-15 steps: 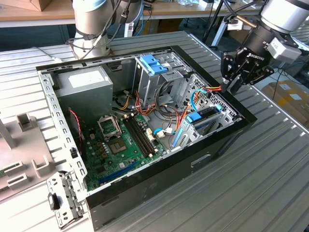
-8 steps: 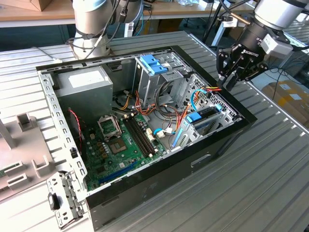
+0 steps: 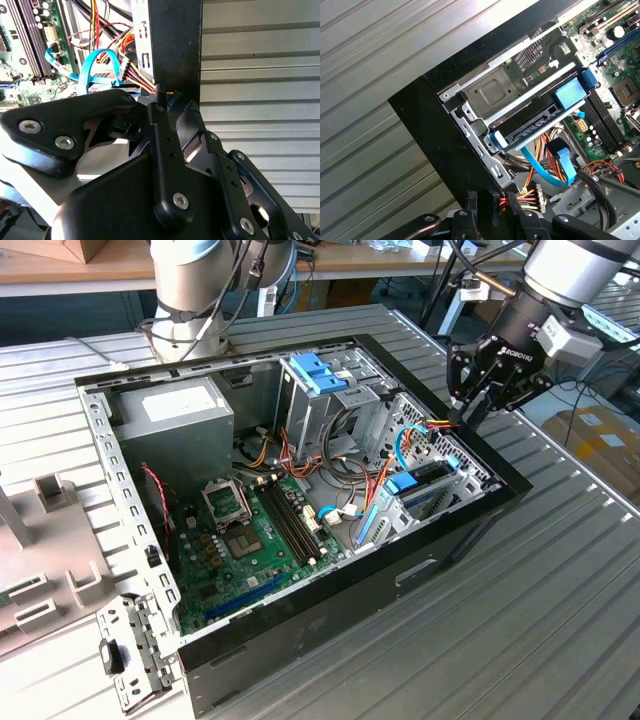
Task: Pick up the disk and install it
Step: 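Insert the first disk wire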
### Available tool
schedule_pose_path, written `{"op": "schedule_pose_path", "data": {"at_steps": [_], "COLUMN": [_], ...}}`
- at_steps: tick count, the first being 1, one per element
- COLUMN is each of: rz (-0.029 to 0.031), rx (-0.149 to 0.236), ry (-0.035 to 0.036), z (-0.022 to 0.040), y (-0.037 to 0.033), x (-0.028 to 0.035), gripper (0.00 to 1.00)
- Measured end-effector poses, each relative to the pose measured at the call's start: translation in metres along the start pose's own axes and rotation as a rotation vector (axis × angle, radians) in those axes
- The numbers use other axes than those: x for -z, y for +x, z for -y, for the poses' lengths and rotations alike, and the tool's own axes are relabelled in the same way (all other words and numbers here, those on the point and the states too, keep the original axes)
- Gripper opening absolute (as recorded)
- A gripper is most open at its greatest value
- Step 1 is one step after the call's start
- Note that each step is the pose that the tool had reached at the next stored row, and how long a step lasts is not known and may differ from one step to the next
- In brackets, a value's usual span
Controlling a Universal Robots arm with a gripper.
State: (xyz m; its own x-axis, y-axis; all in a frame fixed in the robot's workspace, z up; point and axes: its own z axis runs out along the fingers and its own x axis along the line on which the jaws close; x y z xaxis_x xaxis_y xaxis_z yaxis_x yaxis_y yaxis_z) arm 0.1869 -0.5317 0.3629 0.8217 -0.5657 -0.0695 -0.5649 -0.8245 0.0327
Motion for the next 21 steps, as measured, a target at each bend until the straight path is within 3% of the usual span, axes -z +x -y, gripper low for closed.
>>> {"op": "schedule_pose_path", "data": {"at_steps": [1,3,14,21], "rz": [0.0000,-0.0002,-0.0001,0.0063], "rx": [0.000,0.000,0.000,0.001], "ry": [0.0000,-0.0002,0.0000,0.0092], "z": [0.0000,0.0000,0.0000,0.0002], "y": [0.0000,0.0000,0.0000,-0.0007], "x": [0.0000,0.0001,-0.0001,0.0053], "gripper": [0.35,0.18,0.18,0.18]}}
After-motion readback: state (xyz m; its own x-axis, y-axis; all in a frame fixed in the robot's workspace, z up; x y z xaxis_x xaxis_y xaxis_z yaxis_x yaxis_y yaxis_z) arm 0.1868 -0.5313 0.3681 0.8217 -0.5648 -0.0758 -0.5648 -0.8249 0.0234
